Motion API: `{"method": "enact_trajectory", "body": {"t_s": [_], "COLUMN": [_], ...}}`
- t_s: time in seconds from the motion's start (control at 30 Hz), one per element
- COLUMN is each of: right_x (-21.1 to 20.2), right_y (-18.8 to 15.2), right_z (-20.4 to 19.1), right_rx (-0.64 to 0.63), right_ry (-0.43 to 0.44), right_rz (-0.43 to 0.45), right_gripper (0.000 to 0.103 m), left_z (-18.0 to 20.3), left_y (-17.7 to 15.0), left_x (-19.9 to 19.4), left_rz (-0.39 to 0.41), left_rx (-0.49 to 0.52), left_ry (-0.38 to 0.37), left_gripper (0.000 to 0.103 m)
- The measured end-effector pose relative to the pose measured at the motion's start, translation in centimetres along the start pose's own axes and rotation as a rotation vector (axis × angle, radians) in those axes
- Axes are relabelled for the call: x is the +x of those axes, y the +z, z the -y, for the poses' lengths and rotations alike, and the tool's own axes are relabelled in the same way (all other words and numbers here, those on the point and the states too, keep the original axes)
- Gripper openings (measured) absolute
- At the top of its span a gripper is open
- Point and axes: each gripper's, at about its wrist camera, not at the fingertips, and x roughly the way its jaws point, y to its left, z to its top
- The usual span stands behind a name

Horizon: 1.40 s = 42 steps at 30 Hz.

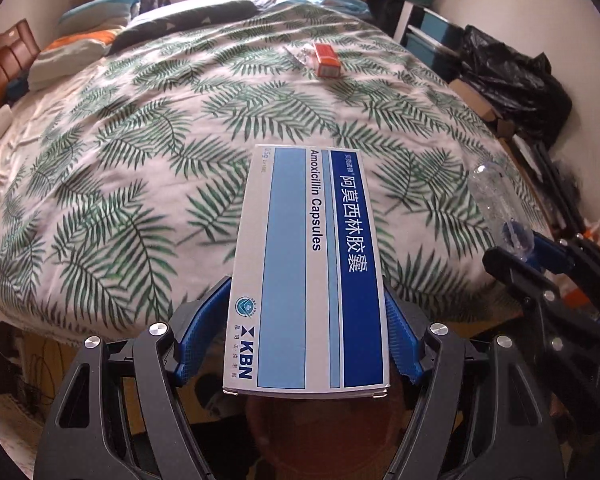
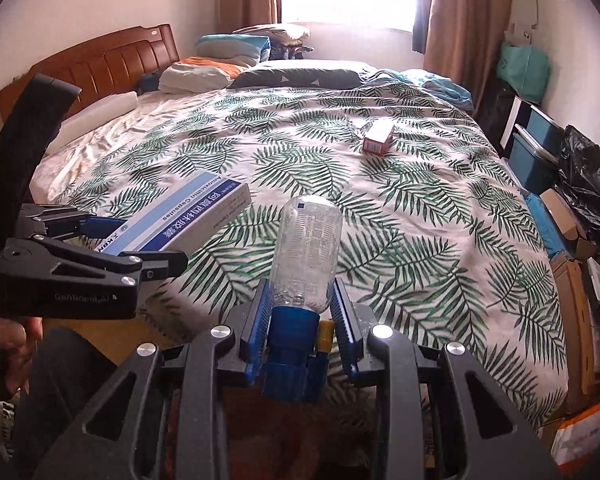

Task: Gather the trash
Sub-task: 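Carry the Amoxicillin box and clear bottle over the red bin, then open the left tool to drop the box while the right tool drops the bottle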

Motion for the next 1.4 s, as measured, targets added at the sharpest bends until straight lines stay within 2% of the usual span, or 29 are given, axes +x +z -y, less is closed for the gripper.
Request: {"method": "enact_trajectory", "body": {"t_s": [0.3, 0.5, 0.7, 1.1, 1.4], "right_x": [-2.1, -0.8, 1.6, 5.8, 7.7], "right_y": [-6.9, -11.6, -15.4, -18.1, -18.6], "right_z": [-2.7, -3.9, -4.7, -5.6, -5.6], "right_rx": [-0.02, -0.034, -0.049, -0.064, -0.052], "right_ry": [0.04, 0.063, 0.081, 0.115, 0.123], "right_rz": [-0.073, -0.158, -0.246, -0.391, -0.451], "right_gripper": [0.03, 0.03, 0.03, 0.03, 0.03], "left_z": [1.2, 1.5, 1.0, -0.4, 0.0], "left_y": [-8.9, -13.8, -17.1, -20.0, -20.2], "left_x": [0.0, 2.3, 5.3, 11.7, 13.6], "left_rz": [-0.095, -0.188, -0.282, -0.449, -0.488], "left_rx": [0.016, 0.015, 0.008, -0.027, -0.022], "left_ry": [0.002, 0.009, 0.027, 0.031, 0.017], "left_gripper": [0.072, 0.072, 0.072, 0.072, 0.072]}}
